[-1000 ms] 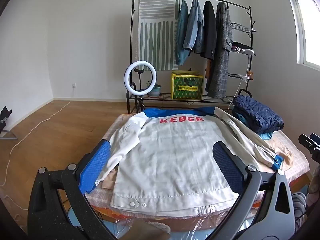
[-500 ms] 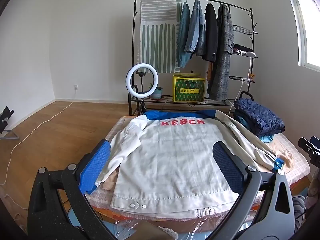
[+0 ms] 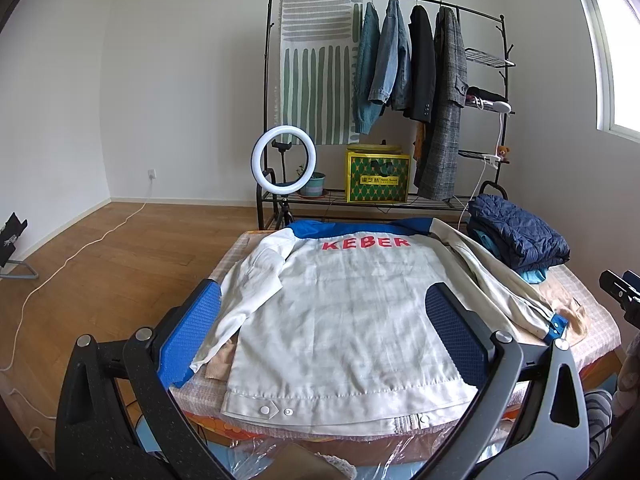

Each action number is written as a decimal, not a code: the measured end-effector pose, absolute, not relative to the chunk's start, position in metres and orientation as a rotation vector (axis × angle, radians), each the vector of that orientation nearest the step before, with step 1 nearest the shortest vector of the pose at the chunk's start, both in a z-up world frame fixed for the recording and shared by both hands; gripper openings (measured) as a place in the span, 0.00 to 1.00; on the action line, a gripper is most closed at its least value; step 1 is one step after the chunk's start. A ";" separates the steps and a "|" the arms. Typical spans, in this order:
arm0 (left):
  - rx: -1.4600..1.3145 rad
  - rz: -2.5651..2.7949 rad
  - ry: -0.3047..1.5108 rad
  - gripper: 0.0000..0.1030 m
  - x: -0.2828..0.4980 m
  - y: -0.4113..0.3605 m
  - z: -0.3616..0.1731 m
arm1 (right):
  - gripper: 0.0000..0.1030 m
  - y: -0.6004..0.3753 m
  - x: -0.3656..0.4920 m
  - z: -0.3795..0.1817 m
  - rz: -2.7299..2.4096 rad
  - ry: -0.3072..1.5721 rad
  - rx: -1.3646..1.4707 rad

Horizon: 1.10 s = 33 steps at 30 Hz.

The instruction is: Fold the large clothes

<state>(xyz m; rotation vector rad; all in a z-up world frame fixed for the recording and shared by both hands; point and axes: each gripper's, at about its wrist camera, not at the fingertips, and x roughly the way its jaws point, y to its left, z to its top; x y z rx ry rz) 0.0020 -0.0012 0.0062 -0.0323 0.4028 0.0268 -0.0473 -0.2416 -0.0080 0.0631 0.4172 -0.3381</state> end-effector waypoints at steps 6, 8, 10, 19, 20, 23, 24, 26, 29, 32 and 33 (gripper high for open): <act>-0.032 0.027 0.403 1.00 0.002 -0.001 0.006 | 1.00 -0.241 -0.047 -0.007 -0.343 0.416 0.064; -0.033 0.026 0.404 1.00 0.002 -0.001 0.006 | 1.00 -0.243 -0.047 -0.007 -0.342 0.416 0.065; -0.032 0.028 0.404 1.00 0.001 -0.002 0.006 | 1.00 -0.243 -0.048 -0.007 -0.341 0.417 0.067; -0.034 0.026 0.404 1.00 0.002 -0.002 0.005 | 1.00 -0.243 -0.048 -0.008 -0.343 0.417 0.069; -0.033 0.026 0.404 1.00 0.002 -0.002 0.005 | 1.00 -0.243 -0.049 -0.008 -0.341 0.417 0.070; -0.033 0.027 0.405 1.00 0.002 -0.001 0.005 | 1.00 -0.244 -0.048 -0.009 -0.342 0.418 0.071; -0.033 0.027 0.405 1.00 0.002 -0.001 0.005 | 1.00 -0.244 -0.049 -0.009 -0.342 0.418 0.071; -0.034 0.026 0.405 1.00 0.002 -0.001 0.005 | 1.00 -0.243 -0.048 -0.010 -0.343 0.417 0.069; -0.035 0.026 0.405 1.00 0.002 -0.002 0.006 | 1.00 -0.244 -0.048 -0.010 -0.343 0.417 0.072; -0.034 0.027 0.405 1.00 0.002 -0.002 0.005 | 1.00 -0.242 -0.048 -0.012 -0.346 0.415 0.070; -0.034 0.027 0.405 1.00 0.002 -0.002 0.006 | 1.00 -0.242 -0.048 -0.012 -0.346 0.415 0.070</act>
